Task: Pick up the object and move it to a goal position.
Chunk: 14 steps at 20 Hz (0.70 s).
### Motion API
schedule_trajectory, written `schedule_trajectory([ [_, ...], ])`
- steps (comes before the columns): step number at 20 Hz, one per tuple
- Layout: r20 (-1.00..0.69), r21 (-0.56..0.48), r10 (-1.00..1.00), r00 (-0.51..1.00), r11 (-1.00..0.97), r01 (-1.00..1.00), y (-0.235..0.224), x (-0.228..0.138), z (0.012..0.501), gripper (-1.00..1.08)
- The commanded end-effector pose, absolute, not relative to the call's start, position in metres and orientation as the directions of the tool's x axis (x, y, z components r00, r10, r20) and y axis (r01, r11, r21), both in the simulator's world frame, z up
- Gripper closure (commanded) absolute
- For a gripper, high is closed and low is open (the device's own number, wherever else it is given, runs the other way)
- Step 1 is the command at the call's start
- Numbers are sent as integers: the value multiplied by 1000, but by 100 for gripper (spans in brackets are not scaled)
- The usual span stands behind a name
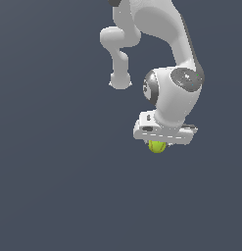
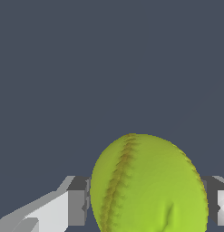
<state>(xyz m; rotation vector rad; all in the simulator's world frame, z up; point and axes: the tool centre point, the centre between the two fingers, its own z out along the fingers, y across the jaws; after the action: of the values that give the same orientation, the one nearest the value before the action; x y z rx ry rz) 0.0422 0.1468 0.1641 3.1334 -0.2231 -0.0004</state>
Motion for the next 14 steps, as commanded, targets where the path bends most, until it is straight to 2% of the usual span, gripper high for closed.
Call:
schedule_trajectory([
  [1,0,0,-143,990,-990,-143,158,49,179,108],
  [14,0,0,-143,990,-990,-143,183,65,208,108],
])
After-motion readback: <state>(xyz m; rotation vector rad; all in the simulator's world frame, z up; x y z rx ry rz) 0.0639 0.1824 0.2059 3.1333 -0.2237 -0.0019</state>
